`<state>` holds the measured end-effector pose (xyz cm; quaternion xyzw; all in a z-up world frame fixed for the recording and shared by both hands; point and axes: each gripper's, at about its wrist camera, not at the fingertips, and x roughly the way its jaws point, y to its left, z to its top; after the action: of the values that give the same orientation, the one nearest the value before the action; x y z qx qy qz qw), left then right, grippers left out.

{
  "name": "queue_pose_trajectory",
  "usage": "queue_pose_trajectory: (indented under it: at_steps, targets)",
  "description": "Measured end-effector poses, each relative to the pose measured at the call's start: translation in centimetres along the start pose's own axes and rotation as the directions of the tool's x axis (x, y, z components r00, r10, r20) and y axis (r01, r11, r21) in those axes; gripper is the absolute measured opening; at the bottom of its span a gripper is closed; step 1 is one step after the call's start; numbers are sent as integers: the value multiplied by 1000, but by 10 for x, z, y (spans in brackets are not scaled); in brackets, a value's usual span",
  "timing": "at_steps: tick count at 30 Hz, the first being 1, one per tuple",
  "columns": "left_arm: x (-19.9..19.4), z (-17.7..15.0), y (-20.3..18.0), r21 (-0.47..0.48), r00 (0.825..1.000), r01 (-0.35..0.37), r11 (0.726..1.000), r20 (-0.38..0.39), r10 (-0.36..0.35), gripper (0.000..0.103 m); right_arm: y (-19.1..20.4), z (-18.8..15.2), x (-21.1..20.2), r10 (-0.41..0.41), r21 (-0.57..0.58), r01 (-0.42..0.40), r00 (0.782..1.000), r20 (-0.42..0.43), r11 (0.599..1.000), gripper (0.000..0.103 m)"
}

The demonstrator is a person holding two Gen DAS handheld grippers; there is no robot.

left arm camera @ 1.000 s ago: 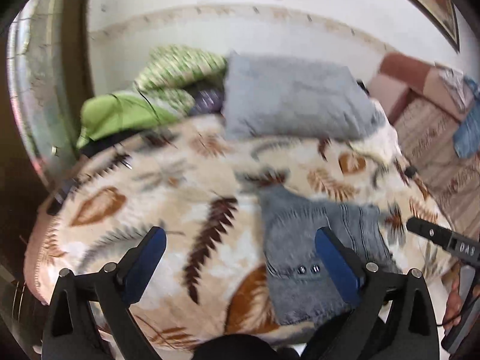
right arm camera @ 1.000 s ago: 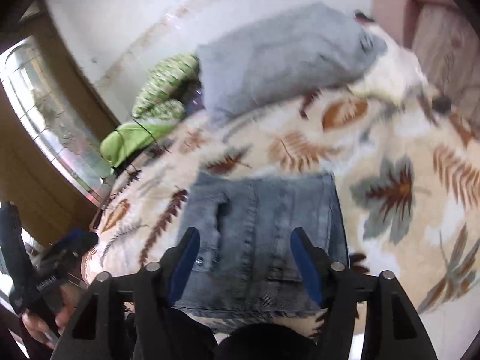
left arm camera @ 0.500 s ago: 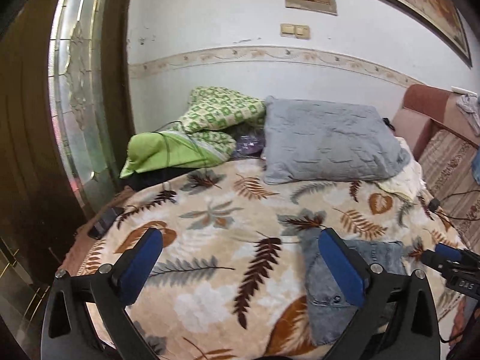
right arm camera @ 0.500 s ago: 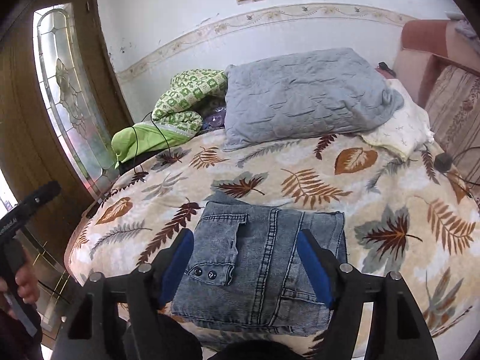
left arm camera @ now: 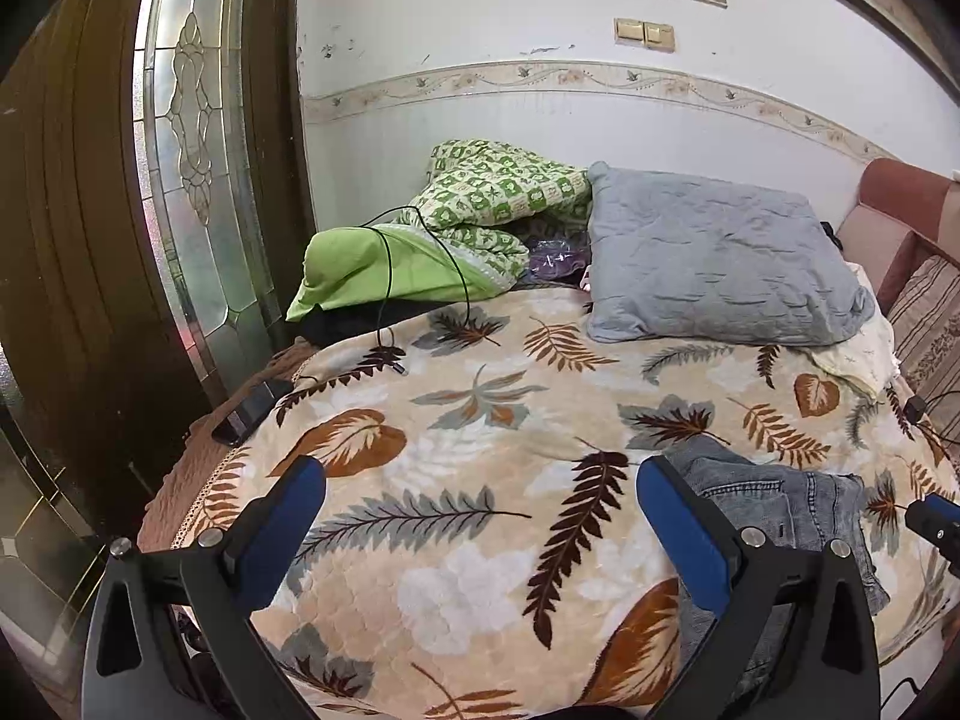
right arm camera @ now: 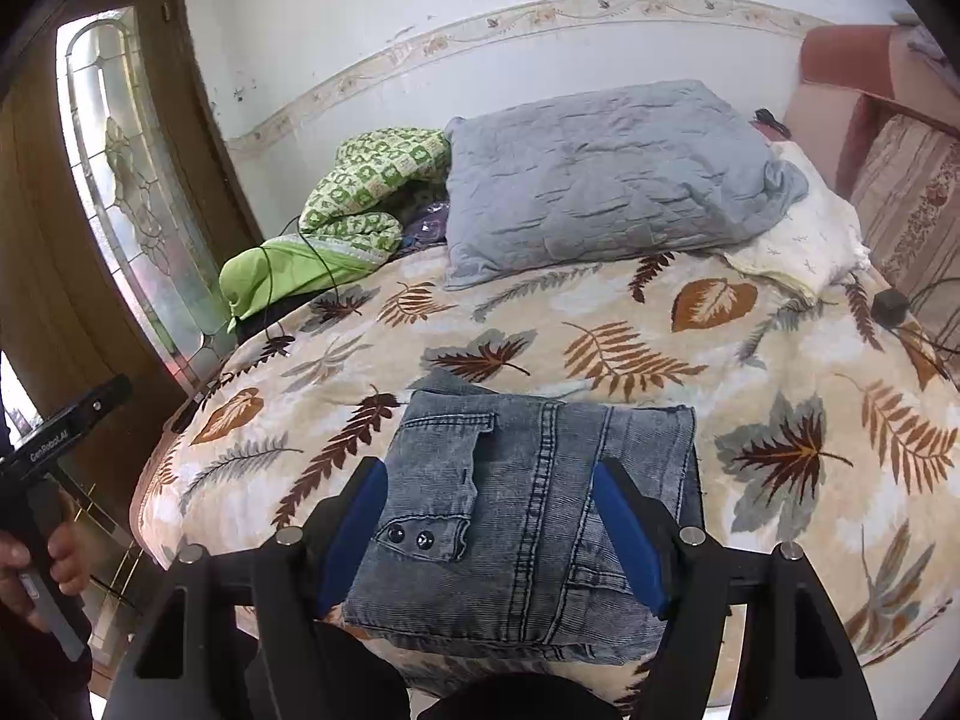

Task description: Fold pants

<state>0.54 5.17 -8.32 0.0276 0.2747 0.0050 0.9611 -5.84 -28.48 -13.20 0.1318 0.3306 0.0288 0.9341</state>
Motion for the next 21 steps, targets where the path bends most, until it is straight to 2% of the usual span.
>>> queue_pose_trajectory:
  at_steps: [21]
  targets:
    - [13, -7, -6, 34, 998, -19, 999, -58, 21, 103, -18, -5, 7, -13, 60, 15, 1000, -28, 998, 74]
